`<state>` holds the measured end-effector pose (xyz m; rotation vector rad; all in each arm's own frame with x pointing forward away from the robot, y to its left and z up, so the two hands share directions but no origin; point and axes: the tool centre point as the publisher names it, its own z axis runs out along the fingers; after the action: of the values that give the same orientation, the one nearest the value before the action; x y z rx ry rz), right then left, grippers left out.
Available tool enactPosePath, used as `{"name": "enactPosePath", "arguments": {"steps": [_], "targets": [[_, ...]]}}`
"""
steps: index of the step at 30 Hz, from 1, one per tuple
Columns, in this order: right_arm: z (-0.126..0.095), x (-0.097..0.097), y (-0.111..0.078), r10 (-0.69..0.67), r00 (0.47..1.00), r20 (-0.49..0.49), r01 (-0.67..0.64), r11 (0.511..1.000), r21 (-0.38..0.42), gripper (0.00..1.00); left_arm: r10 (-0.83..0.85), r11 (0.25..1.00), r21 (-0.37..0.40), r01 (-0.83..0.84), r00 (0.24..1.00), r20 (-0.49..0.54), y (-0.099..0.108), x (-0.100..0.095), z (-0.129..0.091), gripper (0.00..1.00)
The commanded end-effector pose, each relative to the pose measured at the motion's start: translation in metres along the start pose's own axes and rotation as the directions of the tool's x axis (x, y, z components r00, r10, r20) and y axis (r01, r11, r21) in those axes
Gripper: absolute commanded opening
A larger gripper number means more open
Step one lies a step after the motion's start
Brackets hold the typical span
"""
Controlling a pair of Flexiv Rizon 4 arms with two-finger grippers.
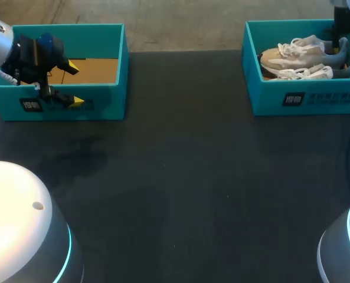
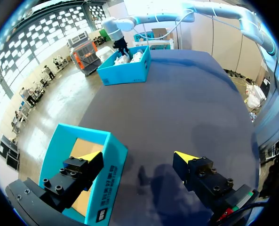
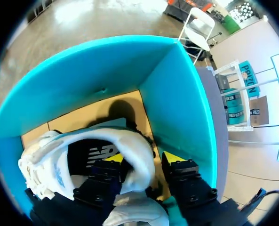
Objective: Take the shoe out of the shoebox, open the shoe tongue, remove and reinsert the insole, then place the shoe into the shoebox
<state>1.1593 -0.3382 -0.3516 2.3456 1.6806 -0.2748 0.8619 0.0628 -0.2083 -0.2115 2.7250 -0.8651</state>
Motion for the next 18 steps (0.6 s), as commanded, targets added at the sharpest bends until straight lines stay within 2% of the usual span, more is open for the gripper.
{"name": "enactPosePath", "arguments": {"steps": [1,2,3,4,9,12,15,18], "targets": [[-0.003,-0.001,-0.004,0.005,1.000,-0.004,-0.005,1.000,-0.001,0.74,0.001,1.000,-0.002,-0.001,1.000,-0.001,0.000,0.000,0.000,1.00],[-0.002,-0.001,-0.004,0.005,1.000,-0.005,-0.005,1.000,0.000,0.84,0.001,1.000,-0.002,-0.001,1.000,-0.001,0.000,0.000,0.000,1.00],[-0.002,0.000,-0.004,0.005,1.000,-0.005,-0.005,1.000,0.001,0.88,0.001,1.000,-0.002,-0.001,1.000,-0.001,0.000,0.000,0.000,1.00],[-0.003,0.001,-0.004,0.005,1.000,-0.004,-0.005,1.000,0.002,0.82,0.001,1.000,-0.002,-0.001,1.000,-0.001,0.000,0.000,0.000,1.00],[-0.016,-0.002,-0.007,0.007,1.000,0.000,-0.007,1.000,-0.018,0.83,0.001,1.000,-0.002,-0.001,1.000,-0.001,0.000,0.000,0.000,1.00],[-0.026,-0.004,-0.009,0.014,0.999,-0.031,-0.015,0.999,-0.033,0.84,0.001,1.000,-0.002,-0.001,1.000,-0.001,0.000,0.000,0.000,1.00],[-0.041,-0.001,-0.014,-0.014,0.999,-0.046,0.012,0.999,-0.043,1.00,0.001,1.000,-0.002,-0.001,1.000,-0.001,0.000,0.000,0.000,1.00],[-0.052,0.003,-0.021,-0.043,0.998,-0.045,0.041,0.998,-0.053,1.00,0.001,1.000,-0.002,-0.001,1.000,-0.001,0.000,0.000,0.000,1.00]]}}
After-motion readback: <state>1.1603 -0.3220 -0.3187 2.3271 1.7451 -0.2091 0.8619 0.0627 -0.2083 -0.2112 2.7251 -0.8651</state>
